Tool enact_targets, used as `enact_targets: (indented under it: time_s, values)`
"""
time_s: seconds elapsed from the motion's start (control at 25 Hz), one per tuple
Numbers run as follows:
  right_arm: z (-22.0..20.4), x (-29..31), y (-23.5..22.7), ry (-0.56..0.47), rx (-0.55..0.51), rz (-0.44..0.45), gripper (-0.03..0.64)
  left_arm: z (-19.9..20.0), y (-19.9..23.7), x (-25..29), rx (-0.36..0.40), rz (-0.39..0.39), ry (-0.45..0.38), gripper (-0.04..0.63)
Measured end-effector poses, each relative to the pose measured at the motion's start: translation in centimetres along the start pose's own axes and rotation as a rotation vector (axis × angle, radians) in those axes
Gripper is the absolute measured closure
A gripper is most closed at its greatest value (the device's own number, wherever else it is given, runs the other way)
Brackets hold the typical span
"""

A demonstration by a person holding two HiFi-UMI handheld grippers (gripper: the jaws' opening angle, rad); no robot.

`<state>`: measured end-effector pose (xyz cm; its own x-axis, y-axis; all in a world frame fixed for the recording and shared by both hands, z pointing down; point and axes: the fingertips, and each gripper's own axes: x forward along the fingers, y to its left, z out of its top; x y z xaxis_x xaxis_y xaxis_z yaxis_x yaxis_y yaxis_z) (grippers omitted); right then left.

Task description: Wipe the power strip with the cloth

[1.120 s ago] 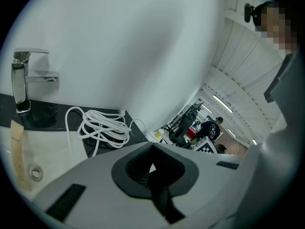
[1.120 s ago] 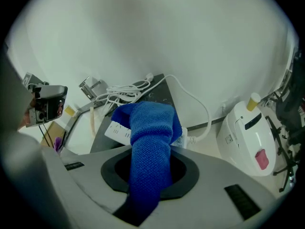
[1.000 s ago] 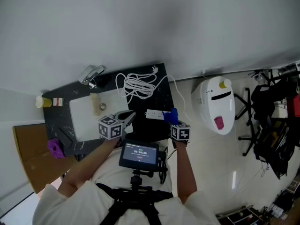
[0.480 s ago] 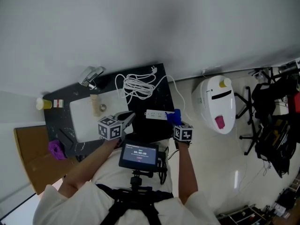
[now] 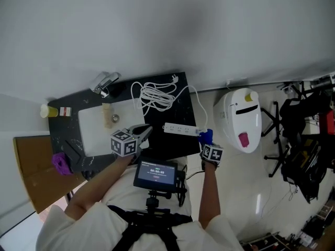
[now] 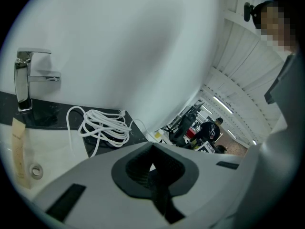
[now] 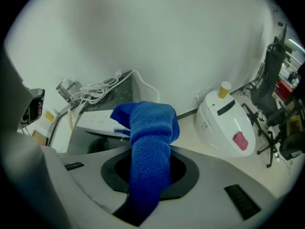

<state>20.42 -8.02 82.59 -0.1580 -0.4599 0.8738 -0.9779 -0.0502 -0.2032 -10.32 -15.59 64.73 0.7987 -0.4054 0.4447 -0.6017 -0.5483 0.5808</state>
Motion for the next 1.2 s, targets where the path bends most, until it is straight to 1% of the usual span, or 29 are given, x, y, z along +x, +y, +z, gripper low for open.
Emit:
enact_targets:
  time_s: [0.12,0.24,0.44,0.6,0.76,0.84,0.96,1.08,1.2]
  values:
    - [0.2,-1.7,-0.9,-0.063,0.051,-0.026,0.531,-0.3,0.4,-1.2,0.005,-0.004,-0.008,0.591]
    - [1.3,-3.7,-0.2,-0.171,0.078,-0.015,0.531,-0.6,0.4,-2.7,0.019,-0.018,-0.014,0.591]
    - [2.5,-6.9,3.0,-0.349,0.111,0.004,0.529,-0.9,0.7,-5.5,0.041,-0.054,-0.031,0.591]
    - [3.2,-9.0,5.6,-0.441,0.113,0.005,0.529,-1.4,0.7,-7.0,0.045,-0.078,-0.036,0.591]
    - [3.7,-11.3,8.0,-0.507,0.086,0.032,0.529,-1.6,0.1,-7.6,0.049,-0.105,-0.036,0.591]
    - [3.9,-12.1,8.4,-0.525,0.068,0.046,0.529,-1.4,-0.2,-7.4,0.046,-0.11,-0.046,0.591]
    - [3.8,-13.0,7.5,-0.528,0.059,0.048,0.529,-1.3,-0.9,-6.7,0.023,-0.111,-0.061,0.591]
    - [4.6,-14.5,6.1,-0.55,0.038,0.041,0.529,-1.0,-1.9,-5.5,-0.007,-0.123,-0.066,0.591]
    - [4.9,-15.3,5.0,-0.556,-0.016,0.044,0.529,-0.4,-3.1,-4.5,0.015,-0.122,-0.064,0.591]
